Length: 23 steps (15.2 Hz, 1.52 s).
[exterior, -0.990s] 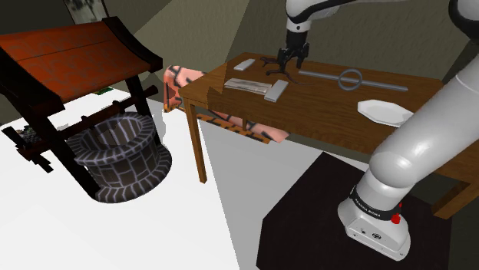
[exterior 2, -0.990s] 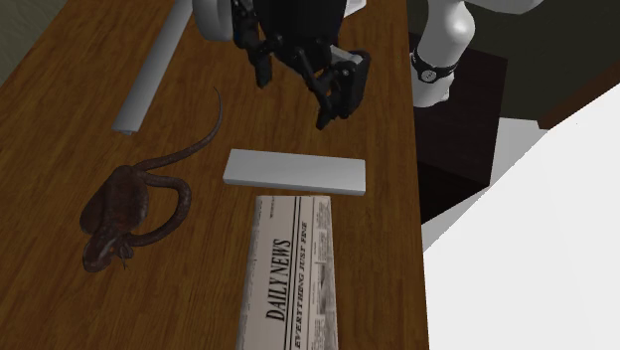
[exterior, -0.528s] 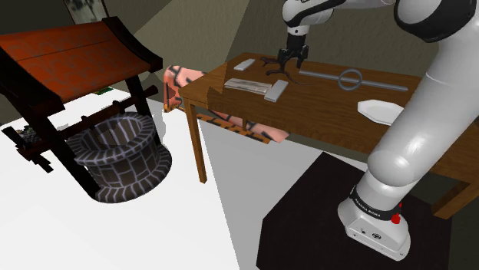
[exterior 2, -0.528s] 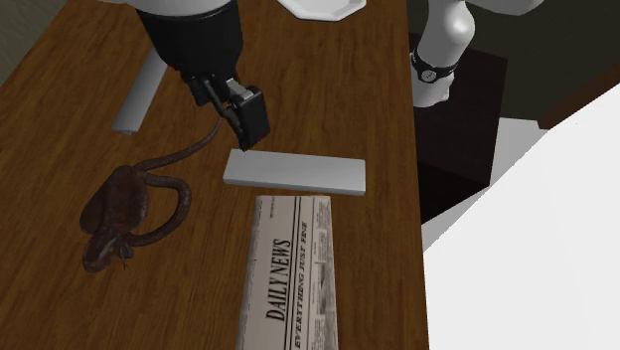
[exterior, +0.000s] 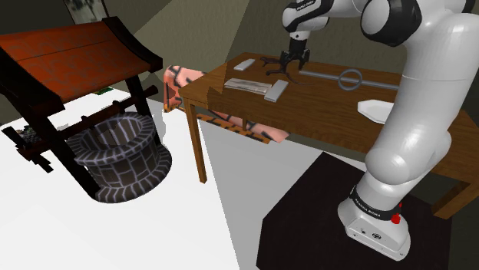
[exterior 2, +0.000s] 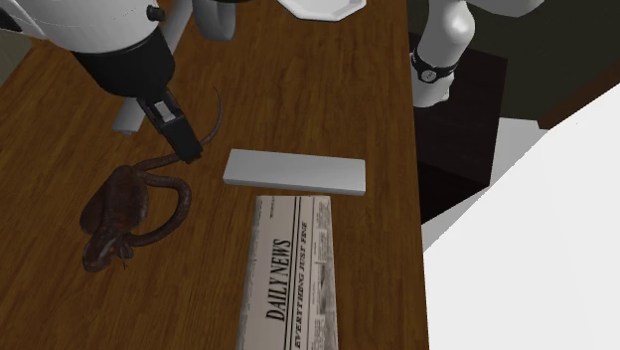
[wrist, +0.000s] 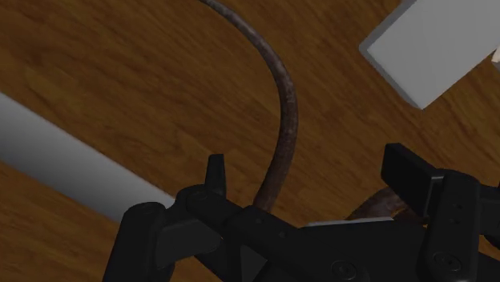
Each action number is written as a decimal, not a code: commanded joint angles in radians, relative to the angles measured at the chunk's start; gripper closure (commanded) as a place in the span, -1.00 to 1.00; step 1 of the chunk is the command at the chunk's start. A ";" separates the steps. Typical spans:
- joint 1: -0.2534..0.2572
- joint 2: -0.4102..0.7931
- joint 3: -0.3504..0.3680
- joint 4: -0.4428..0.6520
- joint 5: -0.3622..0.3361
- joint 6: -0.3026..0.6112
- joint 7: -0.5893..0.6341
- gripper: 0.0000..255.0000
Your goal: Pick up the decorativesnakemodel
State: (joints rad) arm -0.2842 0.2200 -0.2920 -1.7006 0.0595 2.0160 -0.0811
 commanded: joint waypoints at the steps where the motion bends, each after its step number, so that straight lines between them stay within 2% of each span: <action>1: -0.002 0.008 -0.001 -0.018 0.004 0.026 -0.002 -1.00; 5: -0.003 0.023 0.001 -0.061 0.010 0.083 -0.006 -1.00; 7: -0.003 0.023 0.001 -0.061 0.010 0.083 -0.006 -1.00; 8: -0.003 0.022 0.001 -0.061 0.010 0.083 -0.005 1.00; 17: -0.003 0.023 0.001 -0.061 0.010 0.083 -0.006 1.00; 23: -0.002 0.005 -0.001 -0.003 0.003 0.009 -0.001 1.00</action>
State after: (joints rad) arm -0.2866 0.2278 -0.2926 -1.7153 0.0635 2.0387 -0.0831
